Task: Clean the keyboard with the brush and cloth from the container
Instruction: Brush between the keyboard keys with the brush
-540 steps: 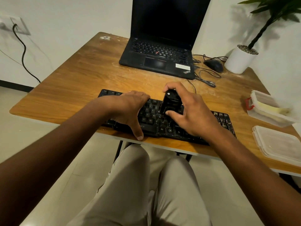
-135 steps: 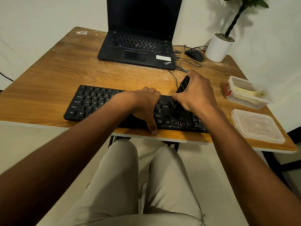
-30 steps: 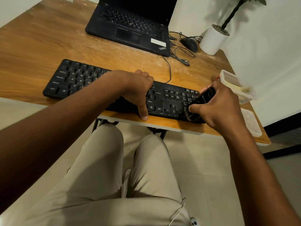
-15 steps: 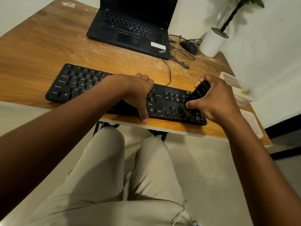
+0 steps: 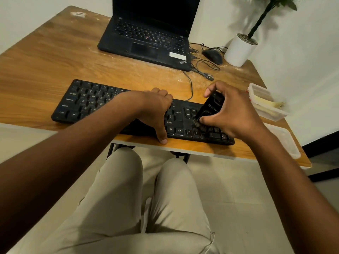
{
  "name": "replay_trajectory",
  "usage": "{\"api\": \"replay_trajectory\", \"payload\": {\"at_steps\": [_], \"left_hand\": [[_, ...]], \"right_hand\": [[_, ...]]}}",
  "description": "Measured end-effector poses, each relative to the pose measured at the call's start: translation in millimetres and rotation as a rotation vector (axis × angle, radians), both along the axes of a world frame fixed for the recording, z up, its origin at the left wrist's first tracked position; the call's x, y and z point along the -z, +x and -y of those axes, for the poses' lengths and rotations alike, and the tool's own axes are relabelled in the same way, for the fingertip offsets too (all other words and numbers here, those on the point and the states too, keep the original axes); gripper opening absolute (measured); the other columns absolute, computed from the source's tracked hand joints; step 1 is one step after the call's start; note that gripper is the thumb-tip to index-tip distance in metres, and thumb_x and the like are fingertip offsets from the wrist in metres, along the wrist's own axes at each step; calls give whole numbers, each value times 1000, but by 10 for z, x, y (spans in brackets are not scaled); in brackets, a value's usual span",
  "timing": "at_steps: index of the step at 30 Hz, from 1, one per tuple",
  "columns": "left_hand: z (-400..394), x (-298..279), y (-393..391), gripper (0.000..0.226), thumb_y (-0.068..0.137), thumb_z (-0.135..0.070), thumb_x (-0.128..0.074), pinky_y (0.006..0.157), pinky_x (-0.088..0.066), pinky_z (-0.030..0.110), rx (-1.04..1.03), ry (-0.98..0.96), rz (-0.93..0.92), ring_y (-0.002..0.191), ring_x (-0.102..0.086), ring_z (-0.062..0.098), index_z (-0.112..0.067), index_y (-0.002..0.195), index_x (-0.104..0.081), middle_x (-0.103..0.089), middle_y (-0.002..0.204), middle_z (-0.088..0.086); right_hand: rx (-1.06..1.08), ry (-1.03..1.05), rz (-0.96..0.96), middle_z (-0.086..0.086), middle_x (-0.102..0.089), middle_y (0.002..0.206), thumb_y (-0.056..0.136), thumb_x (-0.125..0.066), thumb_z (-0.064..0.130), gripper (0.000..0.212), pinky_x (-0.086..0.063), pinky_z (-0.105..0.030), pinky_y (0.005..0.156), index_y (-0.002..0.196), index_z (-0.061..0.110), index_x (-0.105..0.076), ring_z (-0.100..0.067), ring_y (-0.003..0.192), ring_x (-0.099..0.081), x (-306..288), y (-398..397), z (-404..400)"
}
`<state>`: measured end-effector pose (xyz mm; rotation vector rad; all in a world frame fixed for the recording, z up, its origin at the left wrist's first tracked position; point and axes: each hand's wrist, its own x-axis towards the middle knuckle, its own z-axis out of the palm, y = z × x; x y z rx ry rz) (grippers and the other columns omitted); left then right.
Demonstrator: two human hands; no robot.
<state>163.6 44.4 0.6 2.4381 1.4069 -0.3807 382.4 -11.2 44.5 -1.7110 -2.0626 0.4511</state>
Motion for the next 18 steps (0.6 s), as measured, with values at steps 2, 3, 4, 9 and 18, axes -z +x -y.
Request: {"api": "replay_trajectory", "payload": {"at_steps": [2, 3, 4, 9, 18], "left_hand": [[5, -4, -2, 139, 56, -67, -90, 121, -33, 52, 2, 1, -3, 149, -25, 27, -15, 162, -16, -27, 162, 5], [7, -7, -2, 139, 57, -67, -90, 121, -32, 51, 3, 1, -4, 149, -25, 27, -15, 162, -16, -26, 163, 5], [8, -9, -3, 139, 57, -67, -90, 122, -31, 51, 3, 0, -3, 149, -24, 27, -15, 162, -15, -25, 163, 5], [9, -10, -1, 137, 58, -66, -90, 122, -31, 51, 1, -2, 9, 149, -24, 27, -15, 162, -16, -26, 162, 5], [45, -55, 18, 137, 59, -66, -89, 122, -31, 49, 2, -2, -13, 149, -24, 27, -13, 162, -16, -25, 163, 6]], "right_hand": [[26, 22, 5, 16, -64, 94, 60, -96, 19, 63, -45, -6, 55, 107, 36, -57, -2, 83, -64, -35, 42, -82], [30, 32, -6, 17, -65, 95, 59, -97, 22, 65, -44, -6, 57, 108, 37, -57, -1, 82, -64, -51, 49, -78], [22, 38, -29, 17, -66, 96, 58, -98, 23, 66, -46, -8, 62, 109, 37, -58, 0, 83, -65, -60, 48, -48], [-157, -72, -101, 15, -72, 101, 56, -99, 21, 64, -58, -19, 77, 108, 38, -65, 0, 92, -69, -1, -1, 219], [-50, 46, -73, 15, -67, 105, 64, -95, 23, 61, -59, -23, 80, 117, 26, -64, 6, 95, -62, 118, 68, -215]]}}
